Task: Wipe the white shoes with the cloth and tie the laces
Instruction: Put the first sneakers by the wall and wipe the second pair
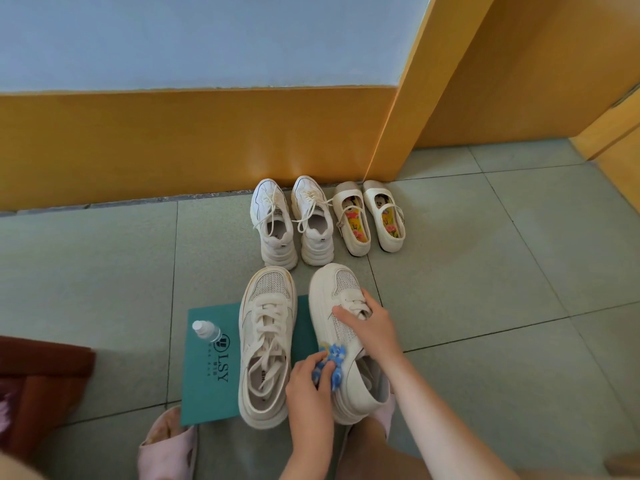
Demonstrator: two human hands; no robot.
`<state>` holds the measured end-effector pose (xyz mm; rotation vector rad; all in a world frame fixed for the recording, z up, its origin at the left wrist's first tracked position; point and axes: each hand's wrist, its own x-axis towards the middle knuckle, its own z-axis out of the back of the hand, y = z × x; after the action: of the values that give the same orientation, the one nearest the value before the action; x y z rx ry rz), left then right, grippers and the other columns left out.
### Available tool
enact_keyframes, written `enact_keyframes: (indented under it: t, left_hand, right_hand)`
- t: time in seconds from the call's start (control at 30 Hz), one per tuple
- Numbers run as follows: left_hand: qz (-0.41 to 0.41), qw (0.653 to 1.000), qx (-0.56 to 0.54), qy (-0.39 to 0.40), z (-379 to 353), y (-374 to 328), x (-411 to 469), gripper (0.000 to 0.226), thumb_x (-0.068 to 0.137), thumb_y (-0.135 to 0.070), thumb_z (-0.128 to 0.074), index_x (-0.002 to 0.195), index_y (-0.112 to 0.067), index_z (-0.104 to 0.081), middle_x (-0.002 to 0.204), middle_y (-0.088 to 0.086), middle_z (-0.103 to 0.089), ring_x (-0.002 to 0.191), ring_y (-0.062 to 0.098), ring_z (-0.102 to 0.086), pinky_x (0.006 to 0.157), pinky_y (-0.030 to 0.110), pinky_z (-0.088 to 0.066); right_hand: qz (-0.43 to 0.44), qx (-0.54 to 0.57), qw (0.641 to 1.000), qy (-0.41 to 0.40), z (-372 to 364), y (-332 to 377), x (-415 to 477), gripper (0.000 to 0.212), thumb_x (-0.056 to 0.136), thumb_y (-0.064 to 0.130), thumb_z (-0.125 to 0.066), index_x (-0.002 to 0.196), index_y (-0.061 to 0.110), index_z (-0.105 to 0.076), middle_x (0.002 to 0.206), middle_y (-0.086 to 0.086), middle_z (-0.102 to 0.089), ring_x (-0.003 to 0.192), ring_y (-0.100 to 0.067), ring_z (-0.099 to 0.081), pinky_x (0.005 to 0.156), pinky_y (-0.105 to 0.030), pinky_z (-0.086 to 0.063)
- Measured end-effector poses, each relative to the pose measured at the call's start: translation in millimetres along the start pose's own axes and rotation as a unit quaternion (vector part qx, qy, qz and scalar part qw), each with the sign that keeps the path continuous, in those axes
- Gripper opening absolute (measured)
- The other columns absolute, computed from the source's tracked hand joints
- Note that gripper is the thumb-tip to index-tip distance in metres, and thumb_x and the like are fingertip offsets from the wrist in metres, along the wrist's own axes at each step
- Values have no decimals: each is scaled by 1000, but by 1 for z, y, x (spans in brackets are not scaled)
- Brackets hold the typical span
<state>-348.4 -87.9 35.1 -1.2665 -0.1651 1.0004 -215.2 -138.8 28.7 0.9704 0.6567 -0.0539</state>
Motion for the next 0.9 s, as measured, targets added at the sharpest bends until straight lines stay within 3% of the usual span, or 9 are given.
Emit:
enact_keyframes:
  t: [0.23,0.4,0.57,0.7,0.9]
  left_hand:
    - [4,1000,-28,13,7,10,-14,14,86,-16,-65,96,-27,-64,97,-8,-62,93,6,-59,81,16,-43]
    - [-6,1000,-21,16,11,21,-25,35,81,-9,-70,83,-41,-56,93,-10,-61,95,-9,-55,76,0,-40]
    - [-9,1000,-2,27,17,28,-29,46,79,-11,-73,74,-55,-59,89,-10,-64,94,-3,-58,82,10,-46]
    - [-29,999,5,34,22,31,-37,67,75,-10,-76,78,-73,-53,106,-28,-54,92,-13,-55,77,0,-40]
    - [-35,999,7,40,20,31,-49,69,72,-9,-78,75,-74,-52,105,-32,-52,89,-15,-55,77,-2,-37]
  right_hand:
    - [-3,-26,999,-21,-6,0,-2,98,54,69,-70,139,33,-42,123,8,-60,108,-13,-59,92,-43,-52]
    - [2,-37,999,-30,-9,0,-2,94,58,65,-72,140,32,-41,120,10,-61,105,-11,-59,91,-41,-51]
    - [10,-55,997,-51,-15,2,-2,85,68,56,-74,142,30,-39,123,8,-60,106,-14,-58,91,-40,-50]
    - [13,-90,994,-59,-19,3,-5,92,63,65,-69,142,32,-36,127,7,-58,113,-17,-56,93,-44,-49]
    - [12,-104,992,-64,-22,8,-9,91,68,60,-71,145,30,-33,133,5,-55,120,-19,-52,97,-43,-46]
